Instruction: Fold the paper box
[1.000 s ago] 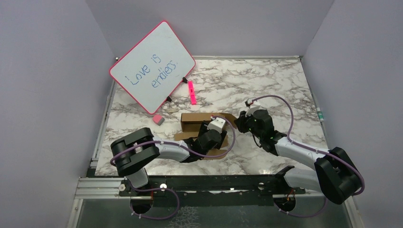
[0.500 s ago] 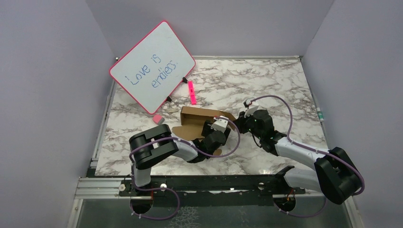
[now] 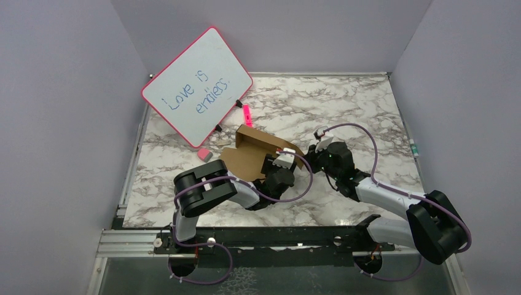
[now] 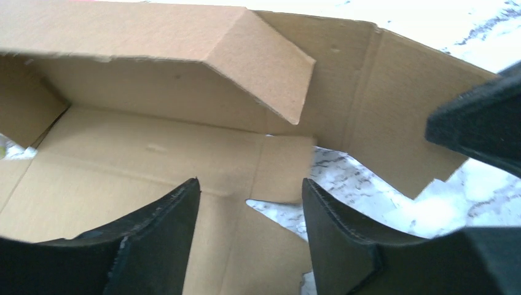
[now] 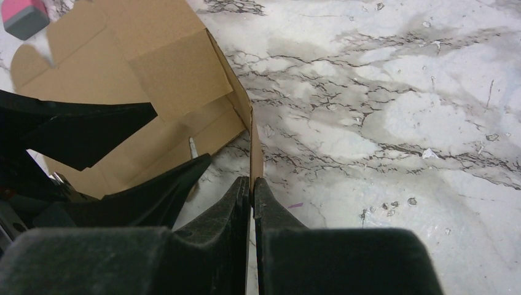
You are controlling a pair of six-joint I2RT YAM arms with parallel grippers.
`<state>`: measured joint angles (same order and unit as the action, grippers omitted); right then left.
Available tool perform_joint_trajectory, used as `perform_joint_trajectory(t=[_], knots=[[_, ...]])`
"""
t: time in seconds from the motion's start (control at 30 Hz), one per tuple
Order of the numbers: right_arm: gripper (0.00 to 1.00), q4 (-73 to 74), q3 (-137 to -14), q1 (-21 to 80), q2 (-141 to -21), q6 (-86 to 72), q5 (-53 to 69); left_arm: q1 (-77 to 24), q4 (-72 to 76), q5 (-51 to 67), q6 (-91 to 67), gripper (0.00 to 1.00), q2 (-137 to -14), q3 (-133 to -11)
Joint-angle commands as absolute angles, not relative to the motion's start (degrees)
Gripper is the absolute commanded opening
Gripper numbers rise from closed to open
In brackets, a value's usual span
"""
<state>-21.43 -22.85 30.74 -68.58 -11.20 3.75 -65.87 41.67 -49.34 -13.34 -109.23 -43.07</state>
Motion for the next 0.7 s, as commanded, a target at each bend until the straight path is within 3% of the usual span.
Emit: perform_joint_trajectory(t=[0.0, 0.27, 0.5, 0.67], knots=[[0.11, -23.69, -22.06, 30.50, -67.53, -10.37, 5.27, -66.09, 44.37, -55.51, -13.00, 0.59, -108.33, -42.30], [0.11, -23.59, -22.05, 30.51, -67.16, -9.94, 6.19, -65.29, 45.38, -55.61, -13.57, 0.54, -105.12, -39.58], [0.11, -23.56, -22.15, 30.51, -67.24, -9.67, 6.76, -65.39, 52.41, -41.48, -9.10, 0.68, -105.60, -36.42], [0.11, -23.58, -22.21, 30.49, -67.41, -9.41, 7.35, -65.30, 53.20, -39.50, -6.35, 0.73, -107.65, -37.47]])
